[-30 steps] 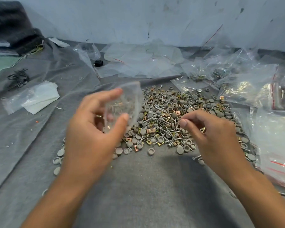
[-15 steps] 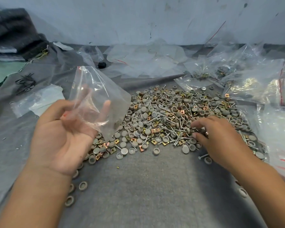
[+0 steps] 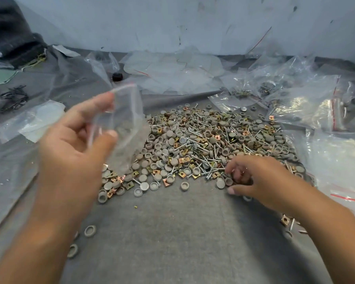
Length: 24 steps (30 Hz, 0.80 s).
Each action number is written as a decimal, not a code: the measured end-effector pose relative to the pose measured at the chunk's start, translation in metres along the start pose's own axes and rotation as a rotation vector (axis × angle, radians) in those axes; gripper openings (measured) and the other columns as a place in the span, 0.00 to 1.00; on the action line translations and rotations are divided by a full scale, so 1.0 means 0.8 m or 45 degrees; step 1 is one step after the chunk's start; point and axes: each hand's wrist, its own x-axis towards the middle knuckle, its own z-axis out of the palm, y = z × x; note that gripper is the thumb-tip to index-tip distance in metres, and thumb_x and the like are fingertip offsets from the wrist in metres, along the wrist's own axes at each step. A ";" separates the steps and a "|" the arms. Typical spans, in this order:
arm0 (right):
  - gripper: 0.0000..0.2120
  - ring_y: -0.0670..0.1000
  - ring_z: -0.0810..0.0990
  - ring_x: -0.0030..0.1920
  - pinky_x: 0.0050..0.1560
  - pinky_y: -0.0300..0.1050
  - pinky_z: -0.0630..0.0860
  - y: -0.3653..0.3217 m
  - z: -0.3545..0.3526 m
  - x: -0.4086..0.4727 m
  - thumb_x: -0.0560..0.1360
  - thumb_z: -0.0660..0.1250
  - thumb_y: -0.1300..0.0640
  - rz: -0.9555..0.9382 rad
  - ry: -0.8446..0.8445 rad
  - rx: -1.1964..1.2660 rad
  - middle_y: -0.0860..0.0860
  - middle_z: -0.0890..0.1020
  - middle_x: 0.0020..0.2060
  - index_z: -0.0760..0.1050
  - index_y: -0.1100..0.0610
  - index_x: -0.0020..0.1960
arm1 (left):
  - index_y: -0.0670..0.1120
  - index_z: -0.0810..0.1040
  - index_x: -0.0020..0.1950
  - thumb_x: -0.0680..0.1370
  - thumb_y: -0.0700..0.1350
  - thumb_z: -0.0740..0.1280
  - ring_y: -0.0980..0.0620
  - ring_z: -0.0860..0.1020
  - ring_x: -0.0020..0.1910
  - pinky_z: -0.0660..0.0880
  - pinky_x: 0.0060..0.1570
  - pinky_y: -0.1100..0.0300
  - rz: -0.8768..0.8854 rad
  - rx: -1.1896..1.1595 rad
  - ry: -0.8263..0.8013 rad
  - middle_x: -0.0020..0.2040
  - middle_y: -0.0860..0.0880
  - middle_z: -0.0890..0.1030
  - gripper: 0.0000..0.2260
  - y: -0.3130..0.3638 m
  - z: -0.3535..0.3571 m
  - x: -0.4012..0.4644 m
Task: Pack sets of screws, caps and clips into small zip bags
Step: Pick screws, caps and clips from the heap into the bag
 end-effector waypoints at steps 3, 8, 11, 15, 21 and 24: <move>0.13 0.37 0.77 0.38 0.38 0.38 0.78 0.000 0.005 0.004 0.71 0.76 0.42 -0.032 0.053 -0.064 0.37 0.78 0.40 0.72 0.32 0.46 | 0.54 0.80 0.64 0.74 0.41 0.68 0.56 0.75 0.40 0.69 0.46 0.73 0.249 0.458 -0.161 0.52 0.60 0.77 0.19 0.010 0.029 -0.020; 0.12 0.35 0.74 0.39 0.40 0.35 0.74 -0.004 0.011 0.006 0.74 0.74 0.48 -0.149 0.118 -0.168 0.37 0.73 0.43 0.71 0.35 0.44 | 0.51 0.80 0.65 0.78 0.42 0.70 0.59 0.73 0.40 0.71 0.50 0.59 0.243 0.606 -0.378 0.56 0.58 0.77 0.16 0.005 0.062 -0.037; 0.14 0.36 0.76 0.39 0.36 0.30 0.71 -0.003 0.009 0.004 0.74 0.74 0.51 -0.177 0.104 -0.107 0.36 0.75 0.42 0.72 0.36 0.42 | 0.52 0.79 0.67 0.77 0.45 0.69 0.66 0.72 0.46 0.73 0.53 0.56 0.191 0.618 -0.465 0.57 0.60 0.76 0.18 -0.001 0.069 -0.042; 0.11 0.35 0.76 0.42 0.41 0.34 0.74 -0.008 0.009 -0.003 0.75 0.72 0.45 -0.268 0.035 -0.095 0.34 0.75 0.44 0.74 0.33 0.54 | 0.54 0.78 0.68 0.76 0.47 0.69 0.67 0.71 0.47 0.75 0.55 0.54 0.154 0.634 -0.523 0.57 0.62 0.74 0.19 -0.003 0.073 -0.043; 0.09 0.35 0.72 0.46 0.45 0.38 0.76 -0.018 0.012 -0.004 0.78 0.68 0.46 -0.272 0.107 -0.187 0.33 0.72 0.47 0.71 0.35 0.54 | 0.61 0.72 0.71 0.75 0.54 0.67 0.58 0.74 0.53 0.76 0.58 0.55 0.124 0.692 -0.629 0.59 0.68 0.70 0.24 -0.003 0.074 -0.047; 0.08 0.38 0.74 0.48 0.48 0.42 0.78 -0.025 0.016 -0.003 0.79 0.67 0.46 -0.289 0.137 -0.198 0.34 0.71 0.49 0.74 0.36 0.56 | 0.59 0.72 0.71 0.74 0.54 0.68 0.59 0.74 0.55 0.76 0.60 0.55 0.139 0.704 -0.626 0.59 0.67 0.69 0.25 -0.003 0.073 -0.046</move>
